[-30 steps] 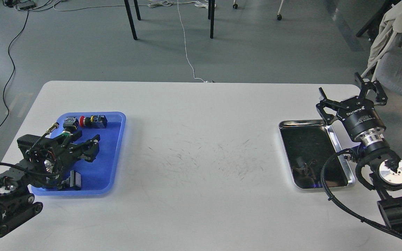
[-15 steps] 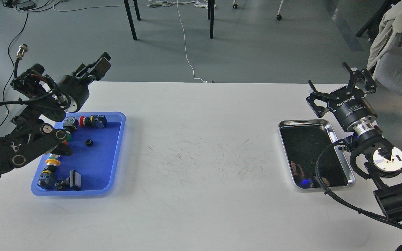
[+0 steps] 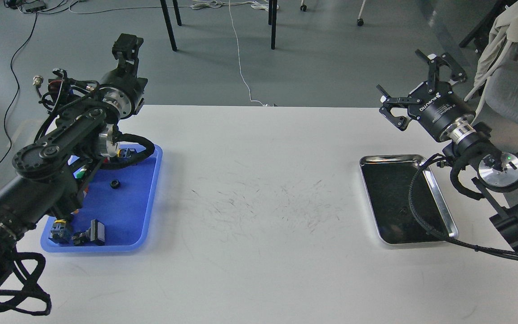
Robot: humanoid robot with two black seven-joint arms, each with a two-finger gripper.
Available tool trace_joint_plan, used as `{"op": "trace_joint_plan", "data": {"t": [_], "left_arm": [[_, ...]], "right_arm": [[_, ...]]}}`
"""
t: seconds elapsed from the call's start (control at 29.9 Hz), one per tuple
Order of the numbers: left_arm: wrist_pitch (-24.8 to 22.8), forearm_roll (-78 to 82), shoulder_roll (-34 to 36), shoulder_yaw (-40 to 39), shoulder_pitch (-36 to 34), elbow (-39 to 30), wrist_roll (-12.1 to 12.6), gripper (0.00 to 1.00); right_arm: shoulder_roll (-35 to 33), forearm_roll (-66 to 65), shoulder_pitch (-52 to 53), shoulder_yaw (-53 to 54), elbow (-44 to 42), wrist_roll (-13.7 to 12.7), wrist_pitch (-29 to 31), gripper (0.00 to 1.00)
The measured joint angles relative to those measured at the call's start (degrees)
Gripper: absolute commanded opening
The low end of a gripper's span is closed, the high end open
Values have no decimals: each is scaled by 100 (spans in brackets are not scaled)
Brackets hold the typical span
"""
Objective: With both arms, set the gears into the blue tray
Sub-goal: 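Raise the left gripper up away from the blue tray, then lower the right gripper into the metal tray and grasp another black part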
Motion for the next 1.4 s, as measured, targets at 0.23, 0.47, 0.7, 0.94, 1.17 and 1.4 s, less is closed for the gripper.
{"op": "trace_joint_plan", "data": {"t": [0.23,0.47,0.7,0.94,1.17,1.4], "left_arm": [[-659,-1404,132,-79,-9,228,-89,98],[-662,-1441,217,-50,110,196,-155,98],[-648,-1439,360,-19,212,163,-185,98],[-635,-1437,394,-4,280,161,-303,98],[-626,-1437,400,5,318,162,-307,98],[-619,-1436,405,1,319,161,-307,98]], "right_arm": [[-1211,-178,755,-1799,430,-232,0,98],[-2026,-1928,2717,-4726,1472,-555,0,98],[-2017,-4318,3727,-6934,1794,-606,-2,98],[-1527,-5199,3622,-7596,1356,-602,31,98],[-1423,-5268,3396,-7811,1201,-598,33,95],[-1417,-5402,3260,-7826,1189,-604,33,93]]}}
